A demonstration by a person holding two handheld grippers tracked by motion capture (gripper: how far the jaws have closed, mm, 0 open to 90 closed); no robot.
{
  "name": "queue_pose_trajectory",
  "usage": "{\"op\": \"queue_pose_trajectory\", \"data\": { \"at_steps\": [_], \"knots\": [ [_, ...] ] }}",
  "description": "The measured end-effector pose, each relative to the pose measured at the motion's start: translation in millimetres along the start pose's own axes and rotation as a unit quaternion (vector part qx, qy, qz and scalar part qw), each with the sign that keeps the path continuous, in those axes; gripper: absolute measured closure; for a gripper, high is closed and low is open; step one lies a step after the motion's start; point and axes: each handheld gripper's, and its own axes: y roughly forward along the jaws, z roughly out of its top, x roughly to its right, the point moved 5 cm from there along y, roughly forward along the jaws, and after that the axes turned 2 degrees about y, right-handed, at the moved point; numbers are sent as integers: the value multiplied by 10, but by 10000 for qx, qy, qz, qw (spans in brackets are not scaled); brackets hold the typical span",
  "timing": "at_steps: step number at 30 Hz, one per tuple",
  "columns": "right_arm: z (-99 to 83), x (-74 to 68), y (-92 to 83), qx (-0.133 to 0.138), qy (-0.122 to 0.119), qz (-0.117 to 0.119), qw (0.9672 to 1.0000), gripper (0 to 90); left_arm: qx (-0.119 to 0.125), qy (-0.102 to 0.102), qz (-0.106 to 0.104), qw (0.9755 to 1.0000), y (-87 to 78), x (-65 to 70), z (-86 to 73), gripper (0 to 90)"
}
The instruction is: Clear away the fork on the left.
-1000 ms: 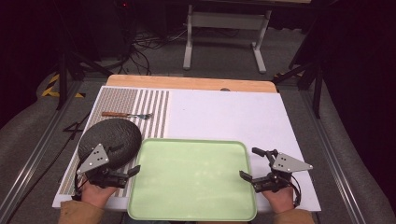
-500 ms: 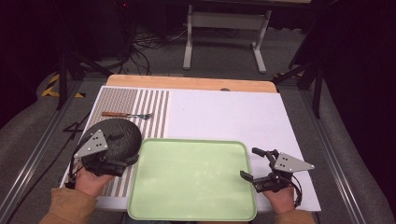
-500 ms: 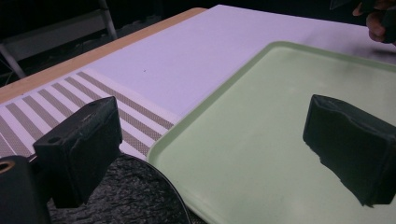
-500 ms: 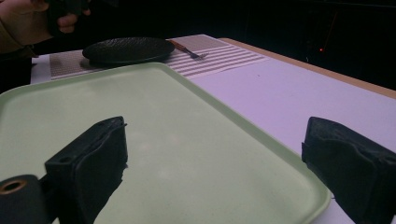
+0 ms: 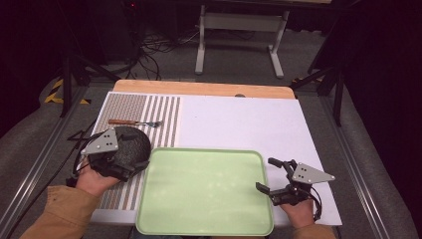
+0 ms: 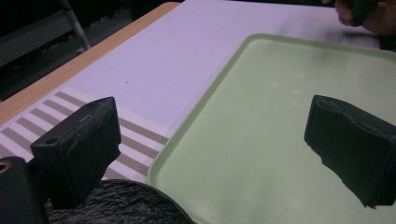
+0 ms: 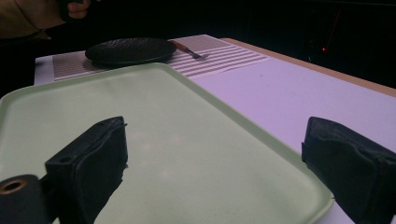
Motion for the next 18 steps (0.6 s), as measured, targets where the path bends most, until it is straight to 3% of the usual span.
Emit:
{"op": "queue_pose_trajectory", "data": {
  "at_steps": [5, 7, 12, 18],
  "knots": [
    [1, 2, 3, 9, 16, 25, 10000, 74, -309, 173, 113, 9993, 50, -76, 52, 70],
    [5, 7, 6, 14, 15, 23, 10000, 75, -600, 324, 54, 9977, 91, -111, 66, 91],
    [8, 24, 4, 14, 22, 7, 10000, 75, -792, 445, 103, 9958, 118, -184, 94, 96],
    [0, 29, 11, -18, 31, 39, 10000, 79, -1102, 641, 210, 9916, 125, -333, 170, 121]
  ]
}}
